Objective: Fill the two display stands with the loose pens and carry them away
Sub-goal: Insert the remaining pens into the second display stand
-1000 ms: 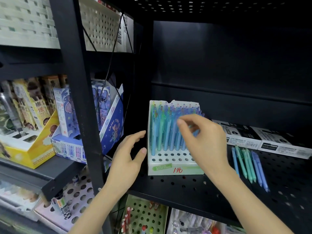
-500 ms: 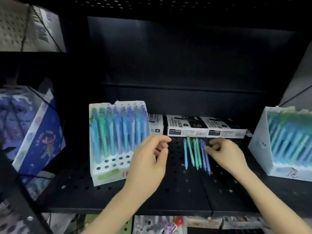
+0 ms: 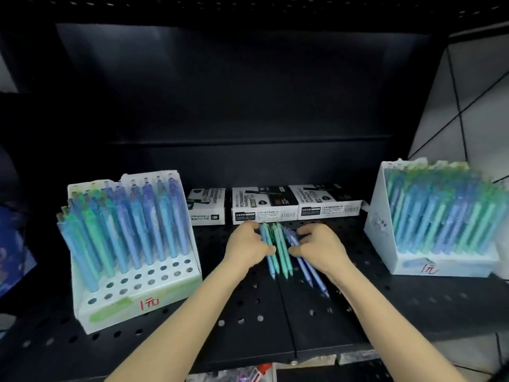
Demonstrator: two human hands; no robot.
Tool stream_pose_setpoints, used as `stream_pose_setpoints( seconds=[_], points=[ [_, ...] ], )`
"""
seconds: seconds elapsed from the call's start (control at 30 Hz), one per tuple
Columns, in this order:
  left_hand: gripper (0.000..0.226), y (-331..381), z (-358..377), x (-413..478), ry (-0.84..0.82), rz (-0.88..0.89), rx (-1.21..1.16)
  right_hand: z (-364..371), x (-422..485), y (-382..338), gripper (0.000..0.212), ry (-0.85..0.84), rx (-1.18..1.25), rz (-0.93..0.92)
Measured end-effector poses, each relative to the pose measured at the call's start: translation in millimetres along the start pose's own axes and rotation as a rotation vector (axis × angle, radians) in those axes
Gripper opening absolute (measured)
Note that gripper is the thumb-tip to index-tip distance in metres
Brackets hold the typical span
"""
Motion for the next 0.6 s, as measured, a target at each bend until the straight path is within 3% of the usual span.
stream_pose_setpoints(
  seconds=[0.1,0.17,0.2,0.3,0.53,0.6],
  points=[
    [0.061,3,1,5,-0.003,-0.061,0.008,-1,0,2,0.033,0.029,0.039,-0.021],
    [0.024,7,1,7,-0.008,-0.073,0.073,-1,2,6,0.035,0.045,0.060,-0.022],
    [0.018,8,2,7,-0.004,-0.069,0.105,0,3,8,0.034,0.045,0.070,-0.022],
    [0.035,14,5,9,-0.003,-0.052,0.220,3,4,8,0.020,0.027,0.088,-0.028],
    [0.029,19,7,15,-0.022,-0.126,0.280,0,-2,7,0.019,0.040,0.167,-0.032],
    [0.028,17,6,18,-0.018,-0.138,0.260,-1,-2,7,0.006,0.055,0.236,-0.026]
  ],
)
Point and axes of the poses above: each hand's wrist, its own x-axis towards the middle knuckle, its own z-axis out of the palm, y = z × x, the point moved 4 cm from there along x, towards the middle knuckle, and after that the axes turned 12 degrees about -z, right-handed, at the moved point
